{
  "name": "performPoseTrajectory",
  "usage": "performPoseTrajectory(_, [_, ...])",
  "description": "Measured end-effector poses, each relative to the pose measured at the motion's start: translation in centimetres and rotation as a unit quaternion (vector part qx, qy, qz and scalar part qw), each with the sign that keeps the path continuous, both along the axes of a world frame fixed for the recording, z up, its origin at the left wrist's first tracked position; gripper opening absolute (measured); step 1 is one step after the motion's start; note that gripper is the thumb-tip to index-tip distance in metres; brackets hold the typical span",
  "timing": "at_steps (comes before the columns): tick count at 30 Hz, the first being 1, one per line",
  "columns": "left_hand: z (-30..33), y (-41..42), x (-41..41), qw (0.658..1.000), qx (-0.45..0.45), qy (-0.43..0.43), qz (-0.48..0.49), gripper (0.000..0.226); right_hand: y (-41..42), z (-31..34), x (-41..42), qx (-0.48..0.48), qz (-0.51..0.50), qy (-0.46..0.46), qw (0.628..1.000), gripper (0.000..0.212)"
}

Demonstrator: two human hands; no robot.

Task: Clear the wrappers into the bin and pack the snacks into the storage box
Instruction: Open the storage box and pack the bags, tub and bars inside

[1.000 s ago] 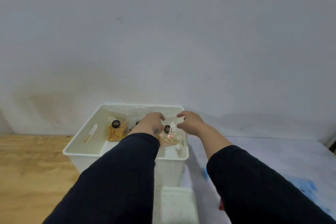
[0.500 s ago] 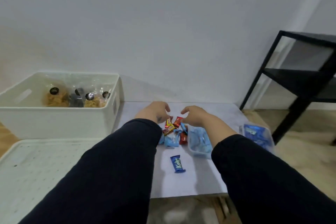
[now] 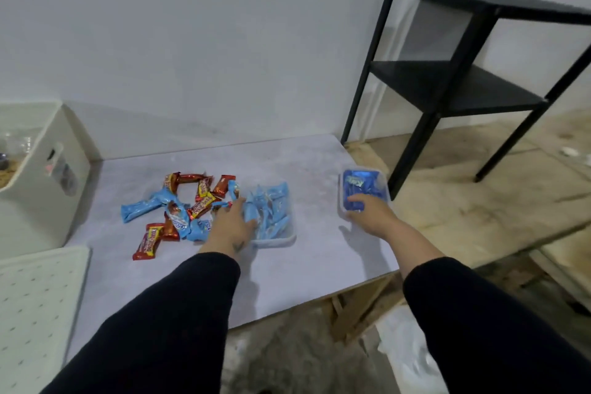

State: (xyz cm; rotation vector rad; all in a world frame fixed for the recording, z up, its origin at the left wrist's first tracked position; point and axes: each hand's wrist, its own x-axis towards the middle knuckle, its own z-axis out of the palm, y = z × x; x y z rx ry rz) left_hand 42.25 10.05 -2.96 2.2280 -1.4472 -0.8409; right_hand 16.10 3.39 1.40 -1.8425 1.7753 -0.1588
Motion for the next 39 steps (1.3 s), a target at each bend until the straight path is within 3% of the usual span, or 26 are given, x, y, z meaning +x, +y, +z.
performPoseTrajectory(5, [-1.0,-2.0,-0.4,0.999,0.006,0.047,0.018,0.063,-2.6,-2.8,-3.0,-0.045,-0.087,0.036,0.995,0.049])
performPoseTrajectory(15, [-1.7,-3.4,-0.8,0.967,-0.045,0.201,0.153,0.056,-5.5,-5.3,-4.5,0.006,-0.181,-0.147,0.973,0.055])
performPoseTrajectory(21, [-0.1,-3.2,-2.8,0.938,-0.079,0.260,0.217,0.055,-6.2,-5.2,-5.4,0.039,-0.171,-0.184,0.967,0.061])
performPoseTrajectory(29, [4.5,-7.8,-8.4,0.919,-0.131,0.322,0.189,0.055,-6.8,-6.3,-5.1,0.082,-0.126,-0.263,0.953,0.068])
performPoseTrajectory(31, [4.9,-8.6,-10.3,0.916,-0.127,0.330,0.190,0.055,-7.0,-6.7,-4.8,0.085,-0.112,-0.262,0.955,0.064])
performPoseTrajectory(33, [5.0,-9.1,-11.8,0.917,-0.120,0.331,0.187,0.054,-6.7,-5.8,-4.7,0.098,-0.126,-0.277,0.947,0.048])
performPoseTrajectory(35, [4.9,-9.5,-13.2,0.921,-0.110,0.326,0.183,0.054,-7.0,-4.8,-5.0,0.139,-0.173,-0.315,0.923,0.033])
performPoseTrajectory(37, [4.3,-9.7,-14.3,0.925,-0.095,0.320,0.183,0.053,-7.5,-4.0,-5.8,0.189,-0.205,-0.375,0.884,0.034])
performPoseTrajectory(39, [3.8,-9.8,-15.1,0.925,-0.085,0.320,0.186,0.052,-8.1,-3.5,-6.6,0.211,-0.184,-0.403,0.871,0.029])
